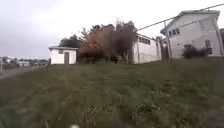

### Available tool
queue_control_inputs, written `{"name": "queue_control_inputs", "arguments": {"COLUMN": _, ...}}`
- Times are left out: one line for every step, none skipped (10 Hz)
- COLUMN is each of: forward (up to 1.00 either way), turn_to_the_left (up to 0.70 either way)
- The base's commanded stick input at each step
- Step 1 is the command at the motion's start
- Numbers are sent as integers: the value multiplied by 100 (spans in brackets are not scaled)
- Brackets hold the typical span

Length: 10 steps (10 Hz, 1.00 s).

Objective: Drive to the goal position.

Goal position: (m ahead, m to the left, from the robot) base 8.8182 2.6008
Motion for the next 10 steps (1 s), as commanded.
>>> {"name": "queue_control_inputs", "arguments": {"forward": 70, "turn_to_the_left": 0}}
{"name": "queue_control_inputs", "arguments": {"forward": 70, "turn_to_the_left": 0}}
{"name": "queue_control_inputs", "arguments": {"forward": 70, "turn_to_the_left": 0}}
{"name": "queue_control_inputs", "arguments": {"forward": 70, "turn_to_the_left": 0}}
{"name": "queue_control_inputs", "arguments": {"forward": 70, "turn_to_the_left": 0}}
{"name": "queue_control_inputs", "arguments": {"forward": 70, "turn_to_the_left": 0}}
{"name": "queue_control_inputs", "arguments": {"forward": 70, "turn_to_the_left": 0}}
{"name": "queue_control_inputs", "arguments": {"forward": 70, "turn_to_the_left": 2}}
{"name": "queue_control_inputs", "arguments": {"forward": 70, "turn_to_the_left": 7}}
{"name": "queue_control_inputs", "arguments": {"forward": 70, "turn_to_the_left": 13}}
